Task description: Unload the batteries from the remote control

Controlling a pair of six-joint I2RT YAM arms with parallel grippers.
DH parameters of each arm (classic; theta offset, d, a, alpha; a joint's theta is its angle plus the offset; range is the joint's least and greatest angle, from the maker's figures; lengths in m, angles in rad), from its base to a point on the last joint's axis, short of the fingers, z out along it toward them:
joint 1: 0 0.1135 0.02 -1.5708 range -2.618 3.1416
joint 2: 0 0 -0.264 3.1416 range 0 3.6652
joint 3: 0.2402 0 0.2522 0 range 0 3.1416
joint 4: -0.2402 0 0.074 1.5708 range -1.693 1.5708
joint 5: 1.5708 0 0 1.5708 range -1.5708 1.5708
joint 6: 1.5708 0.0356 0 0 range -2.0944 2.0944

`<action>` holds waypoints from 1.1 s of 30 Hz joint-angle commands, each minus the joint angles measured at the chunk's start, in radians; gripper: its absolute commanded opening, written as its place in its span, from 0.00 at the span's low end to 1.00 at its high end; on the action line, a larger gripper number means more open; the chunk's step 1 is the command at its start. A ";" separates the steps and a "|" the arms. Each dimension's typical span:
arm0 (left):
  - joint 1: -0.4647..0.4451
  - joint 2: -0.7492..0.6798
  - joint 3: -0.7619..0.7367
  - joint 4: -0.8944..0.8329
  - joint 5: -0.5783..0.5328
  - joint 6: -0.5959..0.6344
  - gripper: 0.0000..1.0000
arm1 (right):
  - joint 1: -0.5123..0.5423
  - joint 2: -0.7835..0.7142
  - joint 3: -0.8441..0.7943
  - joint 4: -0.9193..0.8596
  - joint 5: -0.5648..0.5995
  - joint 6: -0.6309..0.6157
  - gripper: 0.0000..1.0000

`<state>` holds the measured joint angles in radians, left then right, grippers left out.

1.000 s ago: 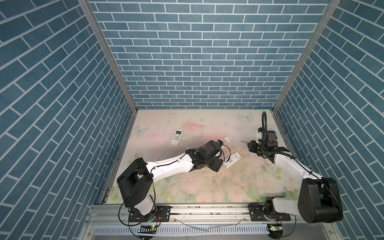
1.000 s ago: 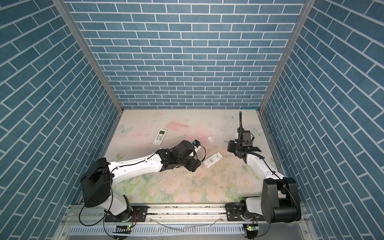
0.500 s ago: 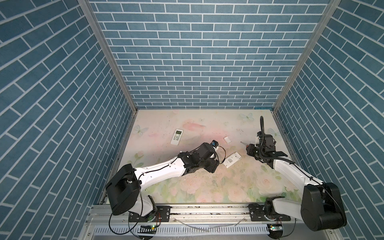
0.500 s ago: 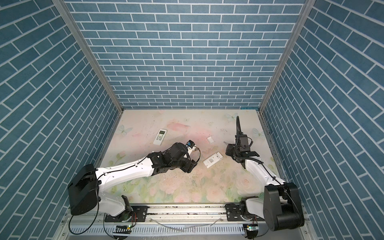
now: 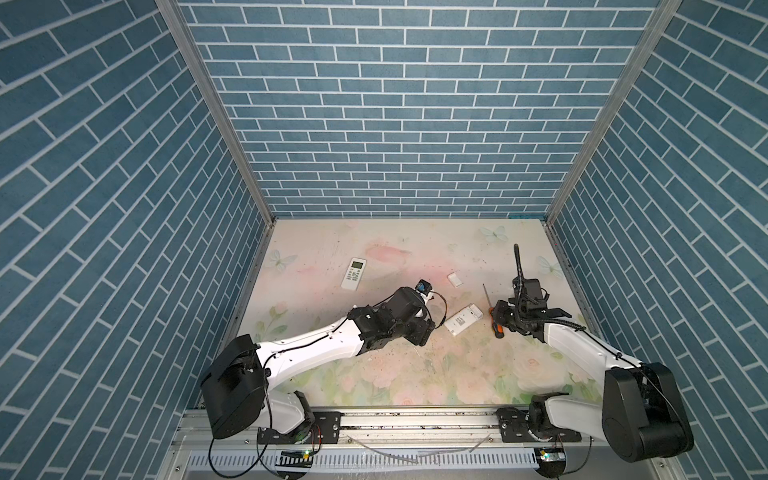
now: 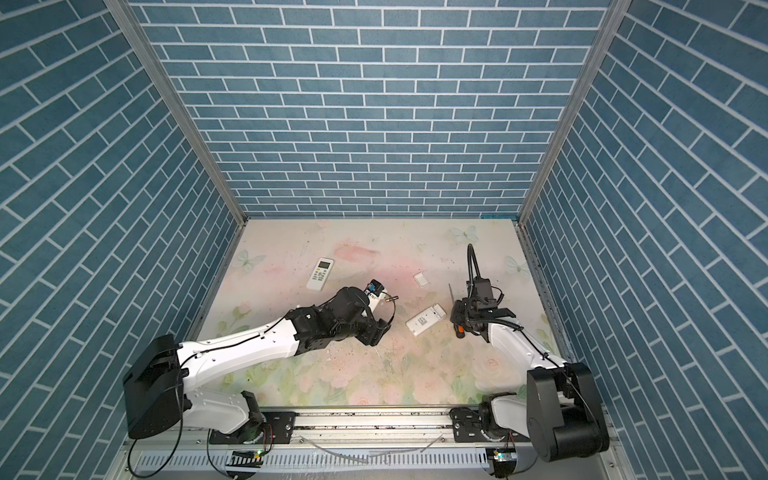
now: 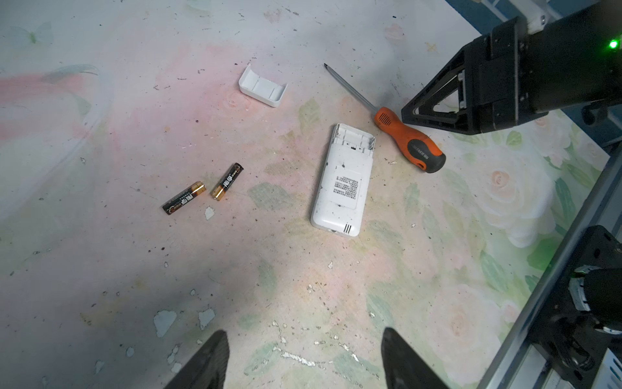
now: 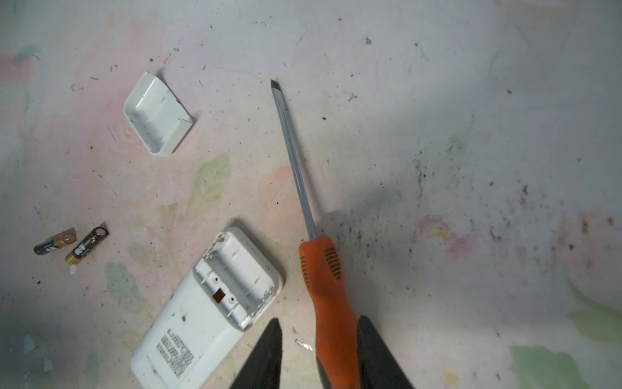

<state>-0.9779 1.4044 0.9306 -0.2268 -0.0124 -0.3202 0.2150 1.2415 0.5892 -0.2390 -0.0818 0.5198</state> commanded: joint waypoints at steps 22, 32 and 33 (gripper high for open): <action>0.536 0.107 0.238 -0.381 -0.114 0.010 1.00 | 0.005 -0.049 0.217 -0.221 0.050 -0.058 0.39; 0.621 0.550 0.578 -0.536 -0.204 0.147 0.99 | 0.005 -0.135 0.314 -0.313 0.036 -0.094 0.39; 0.627 0.575 0.604 -0.536 -0.208 0.156 1.00 | 0.005 -0.140 0.320 -0.315 0.033 -0.094 0.39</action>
<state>-0.3733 1.9343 1.4666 -0.6815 -0.1841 -0.2211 0.2157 1.1286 0.8593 -0.4950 -0.0483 0.4507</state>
